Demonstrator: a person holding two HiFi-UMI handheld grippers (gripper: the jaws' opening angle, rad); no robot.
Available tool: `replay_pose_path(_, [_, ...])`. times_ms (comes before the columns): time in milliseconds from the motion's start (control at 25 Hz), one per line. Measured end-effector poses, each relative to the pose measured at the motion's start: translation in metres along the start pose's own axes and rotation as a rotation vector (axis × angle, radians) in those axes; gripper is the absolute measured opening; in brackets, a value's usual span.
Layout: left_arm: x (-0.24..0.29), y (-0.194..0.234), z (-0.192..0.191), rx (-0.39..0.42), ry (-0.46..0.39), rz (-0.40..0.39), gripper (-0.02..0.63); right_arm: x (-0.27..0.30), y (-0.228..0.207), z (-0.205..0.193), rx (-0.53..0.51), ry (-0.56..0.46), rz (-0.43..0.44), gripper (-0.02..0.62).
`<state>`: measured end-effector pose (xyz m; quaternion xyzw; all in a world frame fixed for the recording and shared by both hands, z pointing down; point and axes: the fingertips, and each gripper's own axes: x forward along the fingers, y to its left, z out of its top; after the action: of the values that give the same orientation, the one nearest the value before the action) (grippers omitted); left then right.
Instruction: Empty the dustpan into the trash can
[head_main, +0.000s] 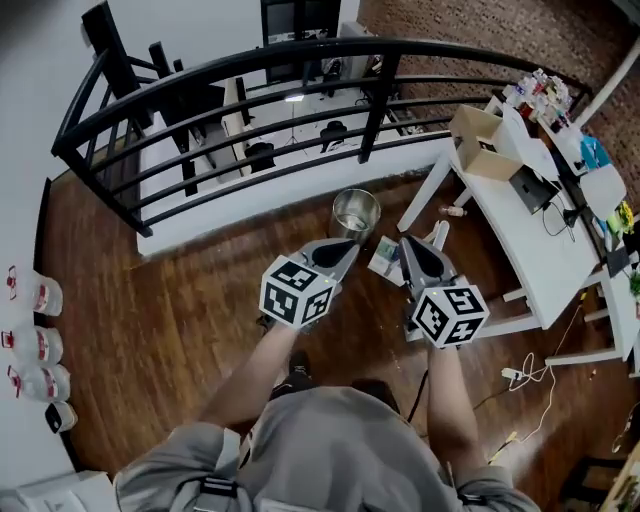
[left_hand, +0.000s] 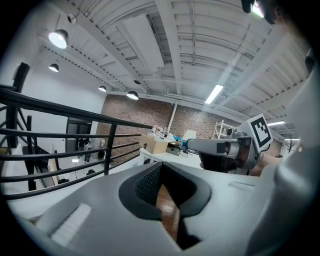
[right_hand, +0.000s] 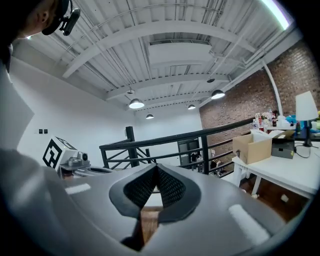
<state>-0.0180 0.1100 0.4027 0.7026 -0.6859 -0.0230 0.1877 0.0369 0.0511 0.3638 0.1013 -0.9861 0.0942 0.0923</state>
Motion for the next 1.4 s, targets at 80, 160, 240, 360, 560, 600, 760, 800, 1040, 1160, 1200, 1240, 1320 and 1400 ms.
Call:
replay_pose_path(80, [0.008, 0.018, 0.006, 0.0, 0.01, -0.024, 0.006, 0.016, -0.002, 0.001, 0.009, 0.0, -0.023, 0.0])
replay_pose_path(160, [0.017, 0.031, 0.01, 0.001, 0.02, -0.045, 0.006, 0.03, -0.005, -0.002, 0.017, 0.012, -0.033, 0.0])
replay_pose_path(240, [0.029, 0.043, 0.012, 0.003, 0.033, -0.061, 0.006, 0.044, -0.011, -0.005, 0.029, 0.021, -0.041, 0.0])
replay_pose_path(360, [0.048, 0.061, 0.018, 0.017, 0.05, -0.086, 0.006, 0.066, -0.023, -0.008, 0.05, 0.024, -0.056, 0.0])
replay_pose_path(560, [0.094, 0.085, 0.033, 0.067, 0.087, -0.109, 0.006, 0.106, -0.063, 0.0, 0.078, -0.014, -0.078, 0.0])
replay_pose_path(600, [0.104, 0.09, 0.037, 0.081, 0.1, -0.113, 0.006, 0.115, -0.073, 0.004, 0.087, -0.028, -0.085, 0.0])
replay_pose_path(760, [0.139, 0.107, 0.054, 0.114, 0.132, -0.134, 0.006, 0.144, -0.101, 0.023, 0.105, -0.068, -0.108, 0.0])
replay_pose_path(800, [0.146, 0.11, 0.057, 0.122, 0.137, -0.143, 0.006, 0.148, -0.108, 0.025, 0.109, -0.072, -0.117, 0.0])
replay_pose_path(1040, [0.198, 0.113, 0.071, 0.161, 0.168, -0.221, 0.006, 0.159, -0.152, 0.026, 0.139, -0.071, -0.216, 0.0])
replay_pose_path(1160, [0.224, 0.117, 0.069, 0.162, 0.199, -0.281, 0.006, 0.163, -0.171, 0.02, 0.158, -0.059, -0.284, 0.0])
replay_pose_path(1200, [0.233, 0.118, 0.067, 0.165, 0.209, -0.305, 0.006, 0.165, -0.178, 0.017, 0.162, -0.052, -0.311, 0.0])
replay_pose_path(1240, [0.243, 0.118, 0.065, 0.171, 0.22, -0.33, 0.006, 0.167, -0.185, 0.013, 0.168, -0.044, -0.341, 0.0])
replay_pose_path(1320, [0.259, 0.119, 0.058, 0.193, 0.242, -0.376, 0.006, 0.168, -0.197, 0.004, 0.194, -0.035, -0.407, 0.0])
replay_pose_path(1400, [0.27, 0.123, 0.05, 0.214, 0.26, -0.418, 0.006, 0.168, -0.205, -0.006, 0.227, -0.032, -0.477, 0.0])
